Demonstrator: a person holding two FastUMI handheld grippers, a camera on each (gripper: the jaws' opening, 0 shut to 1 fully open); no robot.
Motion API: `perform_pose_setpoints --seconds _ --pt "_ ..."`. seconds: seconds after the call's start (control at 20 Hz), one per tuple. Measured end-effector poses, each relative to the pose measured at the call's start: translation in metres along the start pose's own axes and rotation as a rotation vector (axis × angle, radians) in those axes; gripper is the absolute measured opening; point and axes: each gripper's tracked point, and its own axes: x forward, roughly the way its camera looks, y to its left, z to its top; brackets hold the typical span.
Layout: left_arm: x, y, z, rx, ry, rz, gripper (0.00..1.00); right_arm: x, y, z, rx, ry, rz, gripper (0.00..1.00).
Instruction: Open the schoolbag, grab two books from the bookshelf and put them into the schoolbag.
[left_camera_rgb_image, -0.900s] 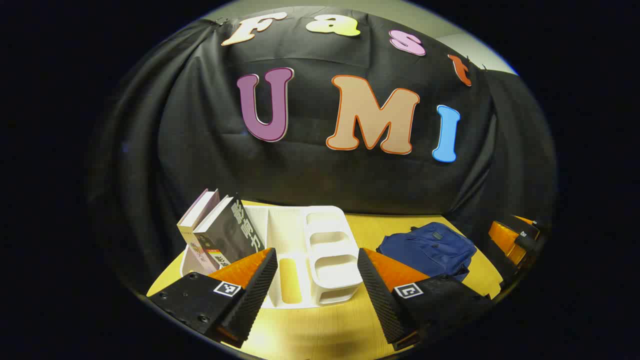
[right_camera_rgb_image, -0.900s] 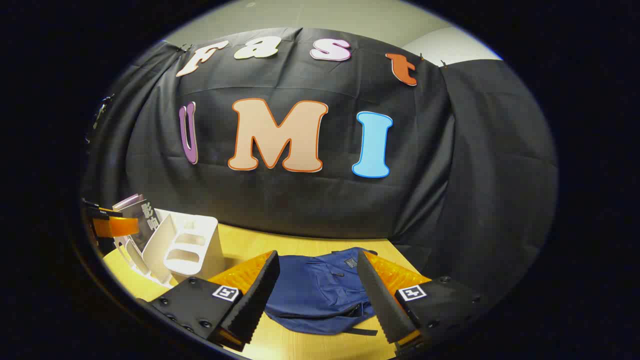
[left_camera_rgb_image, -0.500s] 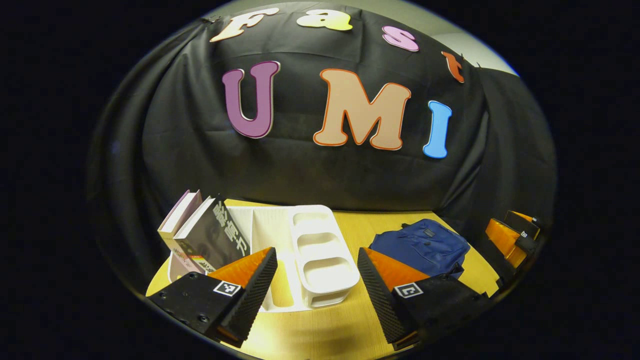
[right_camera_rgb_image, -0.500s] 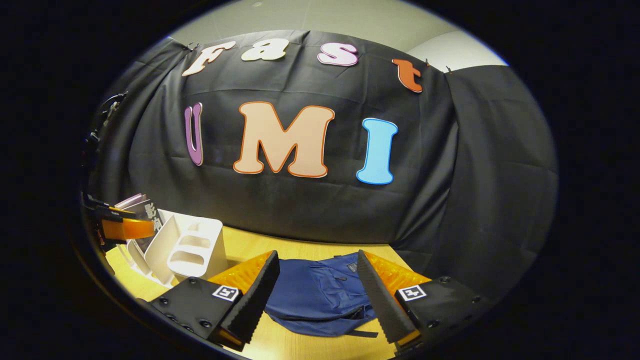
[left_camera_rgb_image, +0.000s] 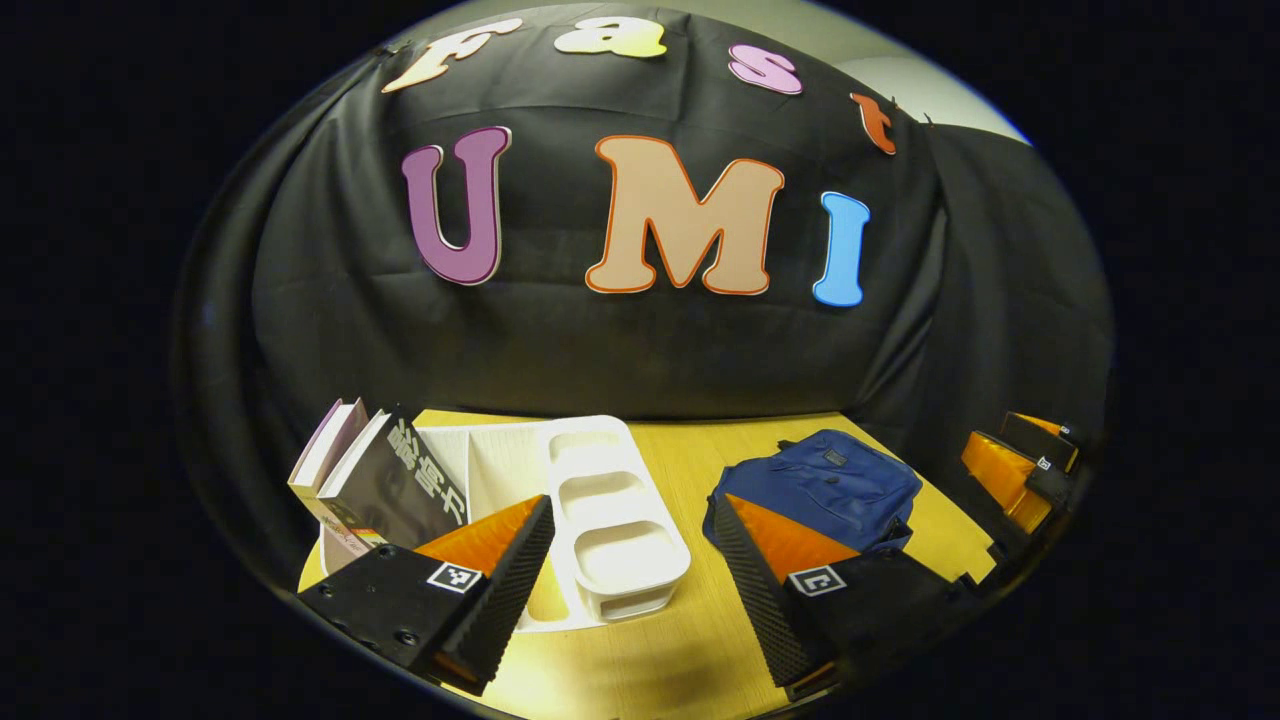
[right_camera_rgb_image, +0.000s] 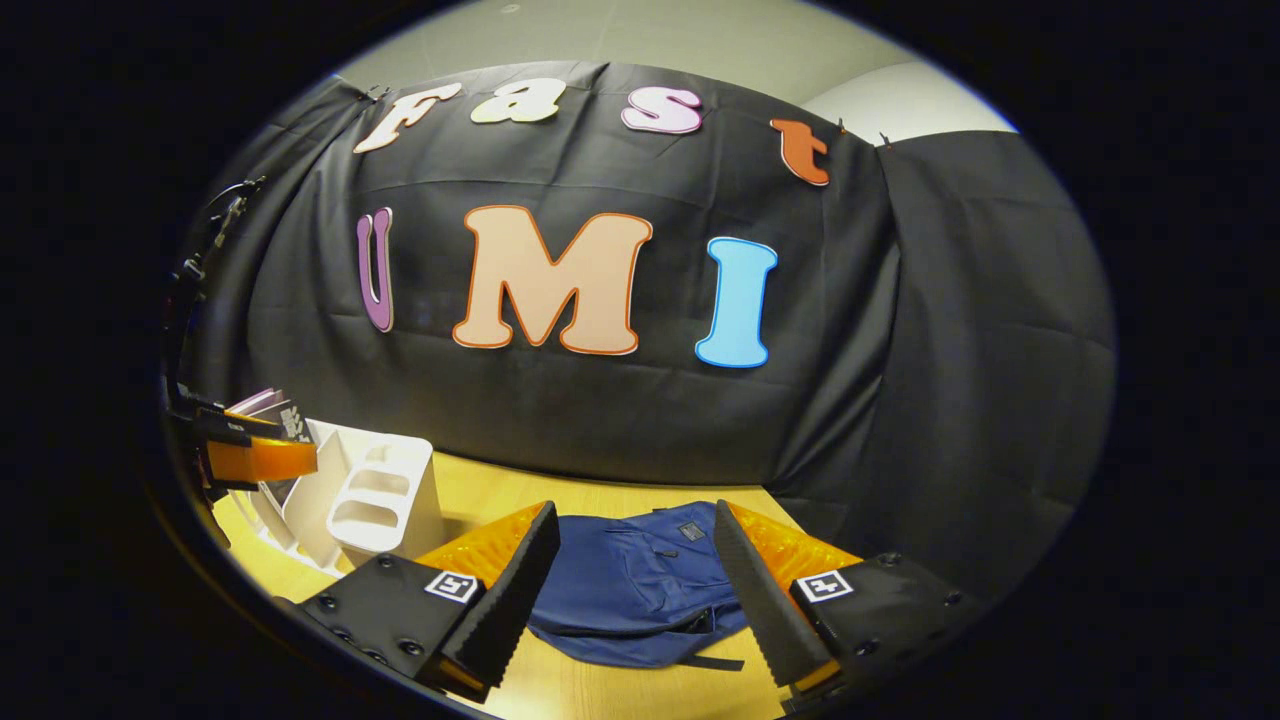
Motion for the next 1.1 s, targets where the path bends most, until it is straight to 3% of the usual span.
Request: perform_pose_setpoints --seconds 0.3,0.6,1.1 --pt "-0.011 0.008 -0.003 -0.039 -0.020 0.038 0.95 0.002 -0.003 -0.008 -0.002 0.008 0.004 0.98" --pt "-0.038 0.041 -0.007 -0.053 -0.035 0.160 0.95 0.013 -0.004 -0.037 -0.081 0.054 0.034 0.99" --pt "-0.058 0.091 -0.024 -0.083 0.005 0.333 0.95 0.023 -0.022 -0.108 -0.481 0.087 0.002 0.98"
